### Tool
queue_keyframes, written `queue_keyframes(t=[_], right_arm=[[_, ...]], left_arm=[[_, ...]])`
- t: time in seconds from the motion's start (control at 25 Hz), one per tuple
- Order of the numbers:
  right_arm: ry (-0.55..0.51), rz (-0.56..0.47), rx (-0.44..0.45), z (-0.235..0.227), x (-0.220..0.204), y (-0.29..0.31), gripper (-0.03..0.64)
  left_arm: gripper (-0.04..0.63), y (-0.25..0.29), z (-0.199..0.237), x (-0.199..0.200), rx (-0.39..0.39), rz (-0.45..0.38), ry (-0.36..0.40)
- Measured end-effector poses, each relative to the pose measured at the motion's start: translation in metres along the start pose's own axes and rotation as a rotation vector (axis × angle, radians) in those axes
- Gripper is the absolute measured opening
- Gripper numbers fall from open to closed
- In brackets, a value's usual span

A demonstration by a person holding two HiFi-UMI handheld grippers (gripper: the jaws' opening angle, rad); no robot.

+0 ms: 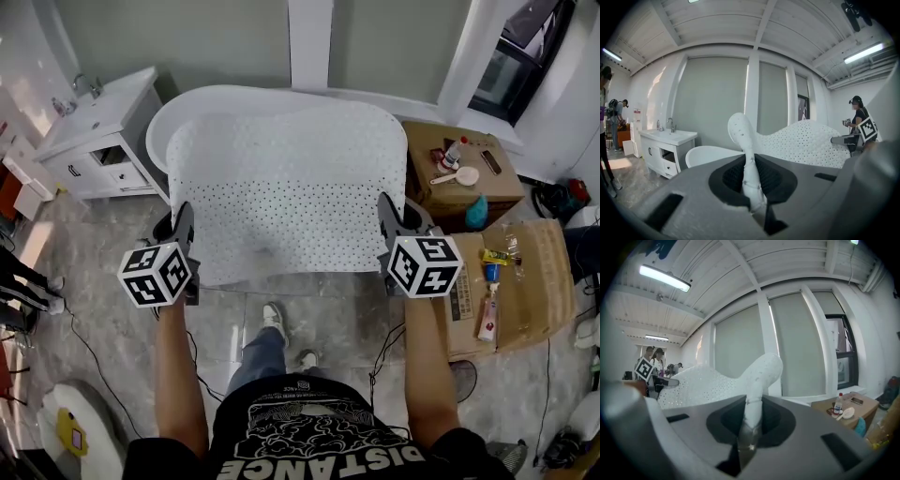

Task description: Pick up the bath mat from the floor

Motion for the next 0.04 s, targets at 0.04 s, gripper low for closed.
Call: queue_keyframes(t=[0.04], right_arm=[[0.001,0.001,0.000,-0.0001,-0.0002,0.0009,0.029]], left_arm=[[0.031,0.0008,0.0006,-0.0006,0.000,0.001,-0.001]])
Point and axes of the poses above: the fingertips, and each gripper's own axes: y forward along the fingers, z to its left, x out of its top, the point moved 3 cm from there along -y, backward along the fingers, and after that the axes turned 3 degrees about -z, right-handed, at the moved point
